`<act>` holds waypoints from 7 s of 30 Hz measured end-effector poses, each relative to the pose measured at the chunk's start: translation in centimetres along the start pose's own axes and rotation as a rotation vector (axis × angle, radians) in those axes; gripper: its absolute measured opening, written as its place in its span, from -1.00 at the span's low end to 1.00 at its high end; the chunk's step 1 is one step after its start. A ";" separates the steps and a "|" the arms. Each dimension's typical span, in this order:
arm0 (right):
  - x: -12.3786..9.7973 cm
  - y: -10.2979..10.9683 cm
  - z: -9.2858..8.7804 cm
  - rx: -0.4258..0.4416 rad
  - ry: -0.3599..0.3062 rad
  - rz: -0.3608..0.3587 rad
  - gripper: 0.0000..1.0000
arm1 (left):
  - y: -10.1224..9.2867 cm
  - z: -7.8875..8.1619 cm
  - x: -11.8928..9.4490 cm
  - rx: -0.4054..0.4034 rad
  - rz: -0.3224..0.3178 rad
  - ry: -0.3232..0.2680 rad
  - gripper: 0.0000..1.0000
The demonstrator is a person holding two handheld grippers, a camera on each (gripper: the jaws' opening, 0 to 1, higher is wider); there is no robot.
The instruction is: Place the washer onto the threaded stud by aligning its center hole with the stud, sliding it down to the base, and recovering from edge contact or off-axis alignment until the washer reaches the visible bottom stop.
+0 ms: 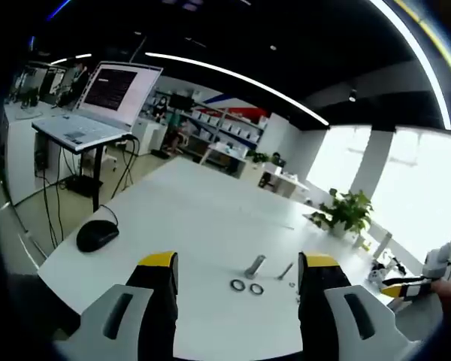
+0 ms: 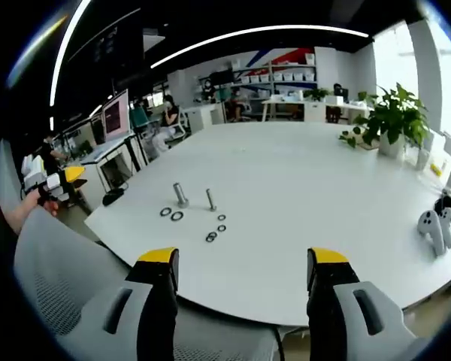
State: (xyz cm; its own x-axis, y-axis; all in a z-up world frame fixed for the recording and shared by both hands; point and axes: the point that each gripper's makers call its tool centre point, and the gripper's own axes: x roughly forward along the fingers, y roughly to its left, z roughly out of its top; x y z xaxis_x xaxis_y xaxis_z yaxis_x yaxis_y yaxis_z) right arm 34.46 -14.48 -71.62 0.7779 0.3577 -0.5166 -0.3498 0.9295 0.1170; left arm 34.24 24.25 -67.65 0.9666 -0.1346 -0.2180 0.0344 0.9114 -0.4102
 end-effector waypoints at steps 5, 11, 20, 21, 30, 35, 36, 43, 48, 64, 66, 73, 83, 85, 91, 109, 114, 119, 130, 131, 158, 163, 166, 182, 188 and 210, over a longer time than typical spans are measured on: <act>0.1 -0.3 0.0 0.007 -0.007 0.002 0.41 | -0.1 0.0 0.0 0.000 -0.004 0.000 0.25; 0.2 -0.4 0.1 0.016 -0.015 0.006 0.41 | -0.1 0.0 0.1 0.007 -0.005 0.002 0.23; 0.2 -0.2 -0.1 0.017 -0.005 0.020 0.38 | -0.2 0.0 0.1 0.008 -0.009 0.003 0.23; 0.3 -0.2 -0.2 0.017 -0.004 0.022 0.38 | -0.2 0.0 0.1 0.008 -0.010 0.003 0.23; 0.5 0.3 0.0 0.011 -0.013 0.061 0.48 | -0.5 -0.5 0.1 0.000 -0.027 0.030 0.16; 0.6 0.5 -0.4 0.006 0.010 0.070 0.47 | -0.6 -0.4 0.1 0.002 -0.032 0.024 0.14; 0.6 0.7 -0.5 0.004 0.018 0.078 0.47 | -0.6 -0.4 0.1 0.002 -0.033 0.025 0.14; 0.6 1.3 -0.7 -0.006 0.029 0.114 0.47 | -0.7 -0.5 0.1 0.001 -0.038 0.029 0.14; 0.6 1.7 -0.8 -0.013 0.037 0.134 0.46 | -0.7 -0.5 0.1 0.001 -0.041 0.032 0.13; 0.8 3.1 0.3 -0.001 0.015 0.236 0.41 | -0.8 -0.5 0.1 0.020 -0.050 0.033 0.10; 1.0 3.5 0.5 -0.002 0.022 0.270 0.41 | -0.8 -0.4 0.1 0.014 -0.049 0.025 0.10; 2.2 4.4 1.3 -0.161 0.099 0.354 0.39 | -0.6 -0.2 0.0 0.005 -0.044 0.014 0.10; 4.3 5.5 3.5 -0.255 0.119 0.421 0.15 | -0.6 0.0 0.0 0.006 -0.045 0.004 0.08; 4.7 5.7 3.3 -0.281 0.135 0.436 0.07 | -0.6 0.0 0.0 0.004 -0.044 0.004 0.08; 6.4 6.0 3.6 -0.416 0.138 0.446 -0.13 | -0.7 -0.1 0.1 0.001 -0.046 0.010 0.08; 11.6 6.5 0.3 -0.459 0.360 0.559 -0.31 | -0.5 -0.3 0.1 -0.005 -0.044 0.018 0.08; 13.2 5.9 -0.5 -0.468 0.421 0.566 -0.33 | -0.6 -0.4 0.2 -0.008 -0.047 0.022 0.08; 14.5 5.3 -1.3 -0.501 0.465 0.548 -0.33 | -0.6 -0.4 0.1 -0.013 -0.044 0.020 0.08; 16.7 4.6 -2.3 -0.619 0.551 0.554 -0.39 | -0.7 -0.6 0.2 -0.013 -0.047 0.037 0.05; 16.9 4.6 -2.4 -0.624 0.556 0.555 -0.40 | -0.8 -0.6 0.2 -0.011 -0.047 0.040 0.04; 20.7 4.5 -4.9 -0.827 0.674 0.581 -0.56 | -0.4 -1.0 0.6 -0.019 -0.053 0.062 -0.04; 21.1 4.3 -5.0 -0.844 0.681 0.576 -0.56 | 0.0 -1.1 0.7 -0.022 -0.054 0.062 -0.04; 21.4 4.4 -5.2 -0.855 0.687 0.580 -0.56 | 0.1 -1.2 0.7 -0.022 -0.056 0.063 -0.05; 21.9 4.6 -5.1 -0.916 0.689 0.577 -0.71 | -0.4 -1.0 0.6 -0.025 -0.058 0.058 -0.06; 21.9 4.6 -5.0 -0.914 0.681 0.573 -0.72 | -0.7 -0.9 0.5 -0.023 -0.058 0.062 -0.06; 21.4 4.9 -1.6 -0.921 0.622 0.565 -0.72 | -0.8 -0.9 0.5 -0.019 -0.059 0.065 -0.06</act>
State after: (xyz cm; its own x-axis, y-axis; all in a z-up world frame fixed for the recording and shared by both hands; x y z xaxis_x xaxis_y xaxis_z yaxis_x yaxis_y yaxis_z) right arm 48.54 -2.39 -83.44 0.1088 0.3502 -0.9303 -0.9854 0.1611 -0.0546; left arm 34.46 23.13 -68.24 0.9446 -0.2130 -0.2497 0.0852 0.8939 -0.4402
